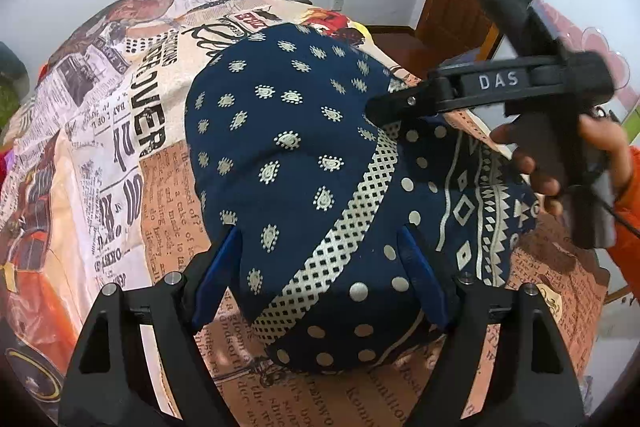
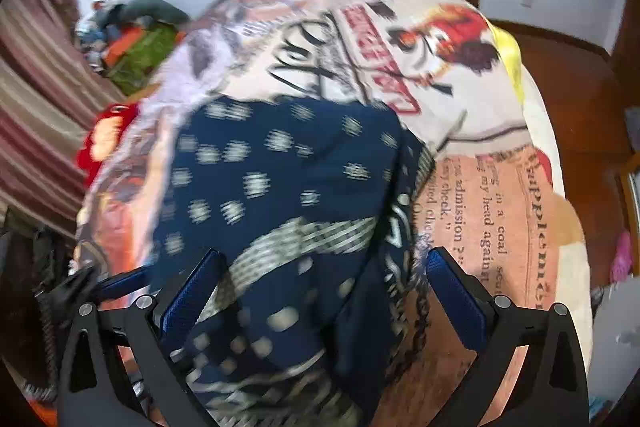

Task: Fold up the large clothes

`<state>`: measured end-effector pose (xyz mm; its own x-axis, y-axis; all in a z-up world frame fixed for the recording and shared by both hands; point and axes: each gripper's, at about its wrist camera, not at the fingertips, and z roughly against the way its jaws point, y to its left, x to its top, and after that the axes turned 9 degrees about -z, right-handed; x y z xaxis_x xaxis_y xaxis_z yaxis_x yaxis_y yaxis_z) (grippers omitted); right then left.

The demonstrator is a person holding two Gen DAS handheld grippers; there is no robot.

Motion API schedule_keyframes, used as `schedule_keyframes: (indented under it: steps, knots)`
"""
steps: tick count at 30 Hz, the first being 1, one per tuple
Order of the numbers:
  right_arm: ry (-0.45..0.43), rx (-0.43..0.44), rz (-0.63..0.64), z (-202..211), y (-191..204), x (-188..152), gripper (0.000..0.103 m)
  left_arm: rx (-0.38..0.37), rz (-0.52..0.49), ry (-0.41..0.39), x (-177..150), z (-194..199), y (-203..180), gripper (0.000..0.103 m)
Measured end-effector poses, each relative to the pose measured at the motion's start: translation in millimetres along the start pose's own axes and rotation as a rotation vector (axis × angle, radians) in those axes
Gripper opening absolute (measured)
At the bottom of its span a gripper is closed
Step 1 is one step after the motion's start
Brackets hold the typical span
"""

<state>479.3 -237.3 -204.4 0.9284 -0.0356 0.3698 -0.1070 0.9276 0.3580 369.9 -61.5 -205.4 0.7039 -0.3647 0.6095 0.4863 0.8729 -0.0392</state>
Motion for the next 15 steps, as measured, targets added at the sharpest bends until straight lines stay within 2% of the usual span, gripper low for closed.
schedule_keyframes:
  steps: [4,6,10,13,15]
  knots:
    - [0.036,0.071,-0.077,-4.9,-29.3,-3.7,0.102,-0.031,0.004,-0.012,-11.0,11.3,6.3,0.079]
    - [0.052,0.073,-0.085,-2.3,-38.7,-7.4,0.103,-0.029,-0.002,-0.016,-13.0,18.7,8.6,0.079]
    - [0.067,0.072,-0.087,9.1,-44.1,-9.9,0.103,0.023,0.001,-0.018,-7.4,32.8,21.6,0.08]
    - [0.051,0.062,-0.058,20.2,-35.9,-7.7,0.103,0.033,0.06,-0.008,1.5,29.8,43.6,0.08]
    - [0.033,0.06,-0.027,25.4,-27.4,-6.9,0.103,0.009,0.116,0.01,5.2,21.5,57.9,0.08]
